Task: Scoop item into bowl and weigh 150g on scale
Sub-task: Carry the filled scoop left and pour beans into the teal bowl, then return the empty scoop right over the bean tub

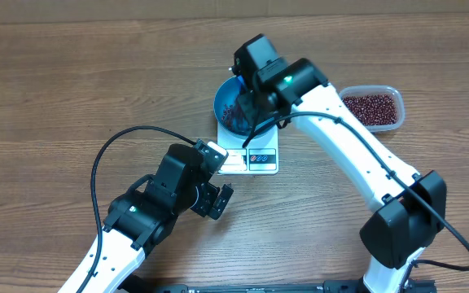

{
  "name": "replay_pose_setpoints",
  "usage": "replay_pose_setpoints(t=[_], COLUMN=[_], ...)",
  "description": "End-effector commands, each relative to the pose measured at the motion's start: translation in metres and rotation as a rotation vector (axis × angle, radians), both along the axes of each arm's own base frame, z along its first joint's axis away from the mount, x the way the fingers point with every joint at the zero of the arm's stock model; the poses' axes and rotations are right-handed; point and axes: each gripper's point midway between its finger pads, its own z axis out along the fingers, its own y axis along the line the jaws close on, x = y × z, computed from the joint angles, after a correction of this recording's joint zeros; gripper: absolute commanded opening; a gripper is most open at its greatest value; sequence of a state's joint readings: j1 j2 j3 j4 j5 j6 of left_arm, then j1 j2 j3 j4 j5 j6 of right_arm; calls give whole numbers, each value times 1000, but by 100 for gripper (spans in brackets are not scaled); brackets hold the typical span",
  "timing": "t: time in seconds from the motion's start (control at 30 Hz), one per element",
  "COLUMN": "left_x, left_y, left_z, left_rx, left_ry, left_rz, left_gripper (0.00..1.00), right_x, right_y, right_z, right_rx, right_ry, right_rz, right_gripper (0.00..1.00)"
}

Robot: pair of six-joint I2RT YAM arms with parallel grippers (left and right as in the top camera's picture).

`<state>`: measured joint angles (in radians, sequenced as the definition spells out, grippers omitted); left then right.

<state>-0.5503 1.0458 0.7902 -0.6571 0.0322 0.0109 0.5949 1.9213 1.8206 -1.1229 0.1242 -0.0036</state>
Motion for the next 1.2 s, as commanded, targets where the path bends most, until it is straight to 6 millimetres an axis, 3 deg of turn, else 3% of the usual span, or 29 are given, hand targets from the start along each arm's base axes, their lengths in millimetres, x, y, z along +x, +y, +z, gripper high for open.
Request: replay_pose_setpoints(t=[0.0,0.43,0.63,0.83,1.03,1.1,1.17], left_x=[0,0,0,0,0,0,0], left_y=[0,0,0,0,0,0,0], left_z=[-1,-1,-1,-1,-1,-1,-1], left_rx=[11,11,11,11,11,11,11], left_ry=[-6,-6,-6,-6,-6,-6,-7], left_rz=[-10,-10,-10,-10,-10,-10,-9], left_gripper=[99,100,99,100,100,100,100], right_x=[11,1,-1,-4,0,3,8], right_y=[-11,0,4,9,-20,-39,-69], right_z=[39,56,54,53,91,106,120], right_rx=[-125,-290,-272,-131,75,138,180], right_ry=[-193,-340,-327,-240,-216,-219,-232], right_rz=[-52,-45,-32,-4,-53,-83,-144], right_gripper=[4,4,4,4,4,4,4])
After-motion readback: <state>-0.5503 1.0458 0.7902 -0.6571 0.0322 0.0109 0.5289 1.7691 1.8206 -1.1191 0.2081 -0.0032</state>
